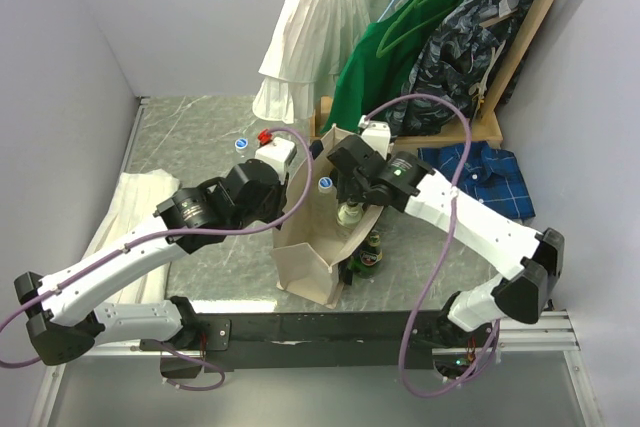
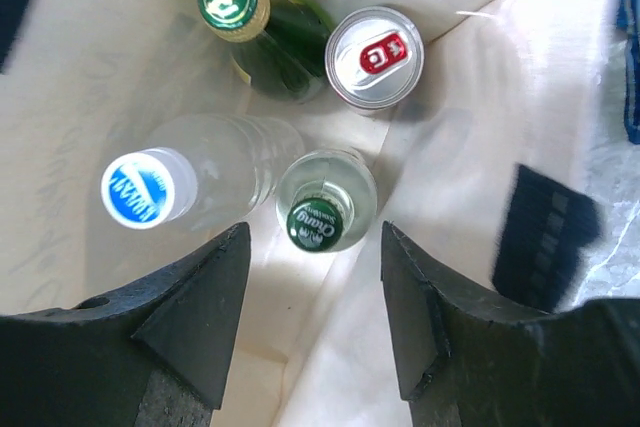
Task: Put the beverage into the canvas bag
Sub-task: Place the drink in the canvas bag, then pick up the drink from the center of the board.
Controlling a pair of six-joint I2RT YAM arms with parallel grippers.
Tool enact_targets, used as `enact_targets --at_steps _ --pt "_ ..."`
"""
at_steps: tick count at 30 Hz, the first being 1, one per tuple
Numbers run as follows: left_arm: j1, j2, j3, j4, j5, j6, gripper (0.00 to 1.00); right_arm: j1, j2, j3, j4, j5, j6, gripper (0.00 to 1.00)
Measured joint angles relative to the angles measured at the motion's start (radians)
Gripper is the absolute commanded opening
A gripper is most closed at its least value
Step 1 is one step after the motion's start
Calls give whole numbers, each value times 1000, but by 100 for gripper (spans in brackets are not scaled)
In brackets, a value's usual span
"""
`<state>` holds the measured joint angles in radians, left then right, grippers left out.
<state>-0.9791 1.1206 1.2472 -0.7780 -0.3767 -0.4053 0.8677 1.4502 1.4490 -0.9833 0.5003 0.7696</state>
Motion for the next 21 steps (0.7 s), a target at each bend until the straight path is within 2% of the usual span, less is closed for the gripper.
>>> enact_targets --at_steps 2,4,9,21 --pt "0 -2 0 2 -13 0 36 0 -20 10 -5 3 0 62" --pt "0 -3 0 3 -24 -1 46 0 -46 24 -11 6 0 62" --pt "0 -6 10 11 -58 -1 61 0 -93 64 -34 12 7 63" --pt "1 -3 38 16 -177 -29 77 -1 -146 90 -89 11 33 64"
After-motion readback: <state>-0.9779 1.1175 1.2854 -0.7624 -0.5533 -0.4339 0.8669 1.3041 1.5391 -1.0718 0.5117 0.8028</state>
